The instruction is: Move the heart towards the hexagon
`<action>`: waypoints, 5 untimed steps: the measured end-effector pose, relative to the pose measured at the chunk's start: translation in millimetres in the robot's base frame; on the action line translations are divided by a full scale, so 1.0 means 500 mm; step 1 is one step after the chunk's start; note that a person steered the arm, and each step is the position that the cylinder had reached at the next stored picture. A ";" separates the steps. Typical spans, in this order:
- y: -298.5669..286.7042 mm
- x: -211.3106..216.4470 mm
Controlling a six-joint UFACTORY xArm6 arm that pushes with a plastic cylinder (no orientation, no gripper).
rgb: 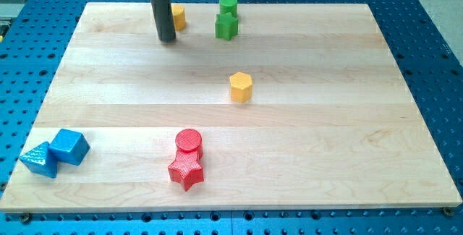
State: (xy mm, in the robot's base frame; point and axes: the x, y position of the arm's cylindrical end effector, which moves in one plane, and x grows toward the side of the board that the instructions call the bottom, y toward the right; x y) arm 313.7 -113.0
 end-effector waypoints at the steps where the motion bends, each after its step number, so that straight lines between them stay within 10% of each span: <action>1: -0.053 -0.069; 4: -0.084 -0.210; 5: 0.060 -0.124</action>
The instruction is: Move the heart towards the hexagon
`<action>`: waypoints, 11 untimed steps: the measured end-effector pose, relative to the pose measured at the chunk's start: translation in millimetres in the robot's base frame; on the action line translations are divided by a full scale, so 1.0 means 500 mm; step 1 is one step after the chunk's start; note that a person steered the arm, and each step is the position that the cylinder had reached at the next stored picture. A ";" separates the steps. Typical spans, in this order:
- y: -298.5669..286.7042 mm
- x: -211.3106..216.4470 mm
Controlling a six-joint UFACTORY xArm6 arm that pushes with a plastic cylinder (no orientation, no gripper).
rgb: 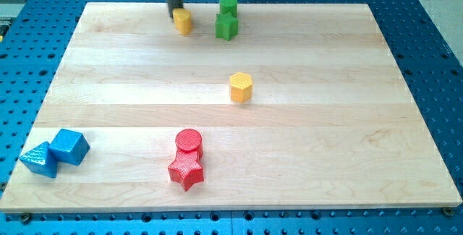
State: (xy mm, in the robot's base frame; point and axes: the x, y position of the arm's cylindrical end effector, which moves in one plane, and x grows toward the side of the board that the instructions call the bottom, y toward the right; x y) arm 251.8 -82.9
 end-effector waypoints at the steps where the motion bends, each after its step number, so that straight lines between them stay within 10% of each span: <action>1: 0.004 0.198; 5: 0.144 0.278; 7: 0.427 0.303; 11: 0.348 0.447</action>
